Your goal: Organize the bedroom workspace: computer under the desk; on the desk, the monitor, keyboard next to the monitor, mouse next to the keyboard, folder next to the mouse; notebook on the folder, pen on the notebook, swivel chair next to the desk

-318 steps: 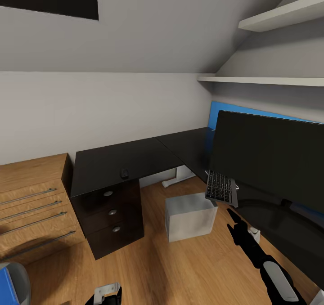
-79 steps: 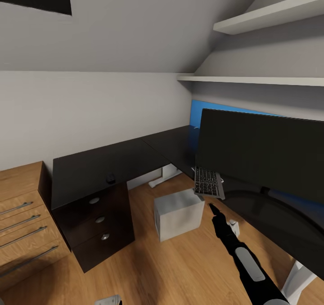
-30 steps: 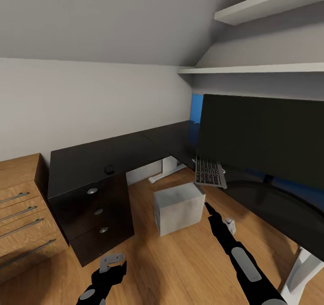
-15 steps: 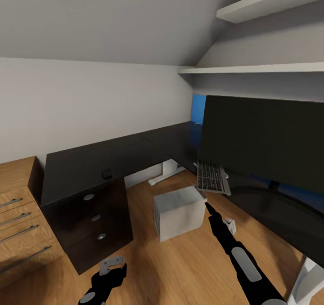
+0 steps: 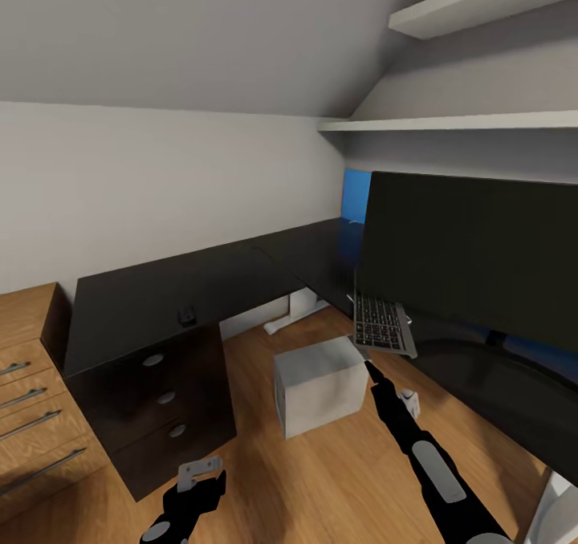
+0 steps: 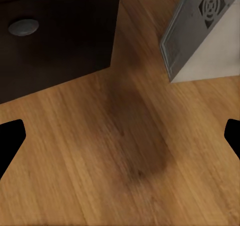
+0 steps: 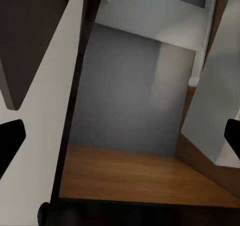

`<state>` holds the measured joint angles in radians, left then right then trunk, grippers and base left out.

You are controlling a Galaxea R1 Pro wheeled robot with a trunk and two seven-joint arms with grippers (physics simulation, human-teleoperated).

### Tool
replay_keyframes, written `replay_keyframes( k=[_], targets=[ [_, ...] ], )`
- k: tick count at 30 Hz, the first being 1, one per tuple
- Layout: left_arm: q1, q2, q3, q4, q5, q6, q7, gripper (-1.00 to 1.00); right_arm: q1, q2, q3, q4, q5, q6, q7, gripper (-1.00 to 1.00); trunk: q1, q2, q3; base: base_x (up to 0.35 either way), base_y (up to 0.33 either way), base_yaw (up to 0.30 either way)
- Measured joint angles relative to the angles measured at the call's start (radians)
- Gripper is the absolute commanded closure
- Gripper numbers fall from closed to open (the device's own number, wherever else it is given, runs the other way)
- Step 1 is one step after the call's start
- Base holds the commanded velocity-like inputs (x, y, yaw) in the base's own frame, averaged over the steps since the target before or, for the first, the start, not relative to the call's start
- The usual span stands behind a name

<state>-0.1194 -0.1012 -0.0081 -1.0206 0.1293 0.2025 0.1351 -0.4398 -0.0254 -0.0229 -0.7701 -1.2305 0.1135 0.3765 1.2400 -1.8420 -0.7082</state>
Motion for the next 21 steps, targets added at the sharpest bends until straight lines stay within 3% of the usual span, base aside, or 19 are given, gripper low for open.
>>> replay_keyframes(
  k=[21],
  targets=[
    [0.000,0.000,0.000,0.000,0.000,0.000,0.001,-1.00,0.000,0.000,0.002,0.000,0.000,0.000,0.001,-1.00,0.000,0.000,0.000,0.001,0.012,0.000]
  ],
)
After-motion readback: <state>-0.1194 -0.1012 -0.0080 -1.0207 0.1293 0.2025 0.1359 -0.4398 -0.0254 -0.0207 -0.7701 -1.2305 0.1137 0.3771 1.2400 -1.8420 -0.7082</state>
